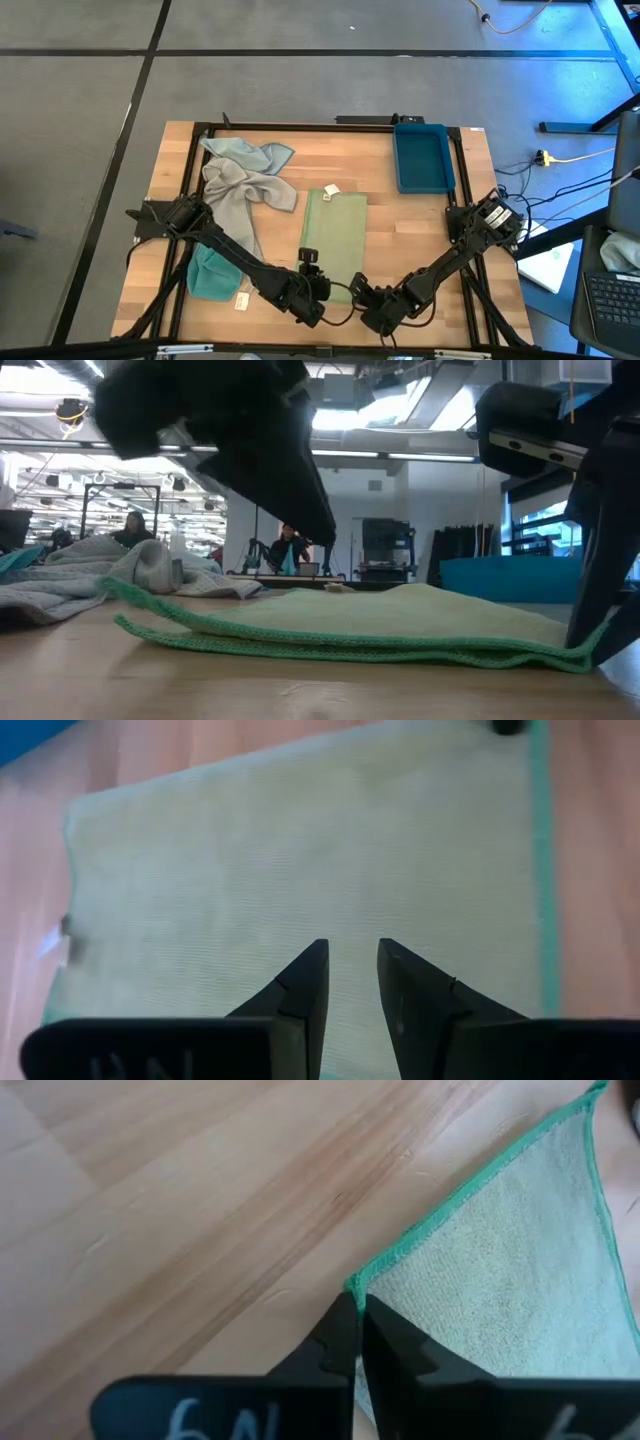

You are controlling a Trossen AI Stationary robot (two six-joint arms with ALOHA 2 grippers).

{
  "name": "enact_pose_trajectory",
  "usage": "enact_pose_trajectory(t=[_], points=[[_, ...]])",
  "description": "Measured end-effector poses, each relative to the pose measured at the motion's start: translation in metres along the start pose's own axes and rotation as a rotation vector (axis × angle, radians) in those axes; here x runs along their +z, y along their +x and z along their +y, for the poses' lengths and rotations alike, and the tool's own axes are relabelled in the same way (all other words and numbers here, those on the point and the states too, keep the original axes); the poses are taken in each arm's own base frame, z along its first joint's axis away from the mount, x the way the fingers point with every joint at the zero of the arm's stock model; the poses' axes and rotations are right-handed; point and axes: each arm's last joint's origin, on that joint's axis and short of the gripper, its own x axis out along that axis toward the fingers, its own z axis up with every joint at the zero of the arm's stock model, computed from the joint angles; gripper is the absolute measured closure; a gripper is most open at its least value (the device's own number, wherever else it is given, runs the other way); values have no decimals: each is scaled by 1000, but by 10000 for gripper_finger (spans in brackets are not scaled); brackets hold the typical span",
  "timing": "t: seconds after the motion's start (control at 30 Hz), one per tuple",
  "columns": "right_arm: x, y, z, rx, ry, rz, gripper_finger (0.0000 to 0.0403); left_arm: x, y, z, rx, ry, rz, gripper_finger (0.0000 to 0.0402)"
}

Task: Fold microfiber towels
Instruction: Fold the green microfiber cloth

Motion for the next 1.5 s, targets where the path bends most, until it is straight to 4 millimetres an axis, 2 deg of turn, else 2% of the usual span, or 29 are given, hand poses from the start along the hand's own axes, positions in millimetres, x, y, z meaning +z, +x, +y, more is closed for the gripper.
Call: enact_pose_trajectory(t=[0.13,0.3,0.57,0.87,1.1,1.3,1.5], points=[[0,0,0,-1,0,-2,396,-3,-4,-8,-83,37,19,319],[2,-3,5,1,-11,-11,390,-6,-12,-19,-118,73,14,319],[3,-3,6,3,-10,-15,393,-14,-26,-37,-230,251,12,319],[7,-11,10,17,5,-42,392,-23,-28,-43,-262,308,65,319],[12,-26,-3,-99,58,-71,392,-19,-24,-39,-254,284,47,319],[14,-37,-19,-125,141,-107,391,-15,-23,-38,-240,266,22,319],[10,-36,-34,-157,229,-99,391,-7,-21,-38,-258,213,-39,319]])
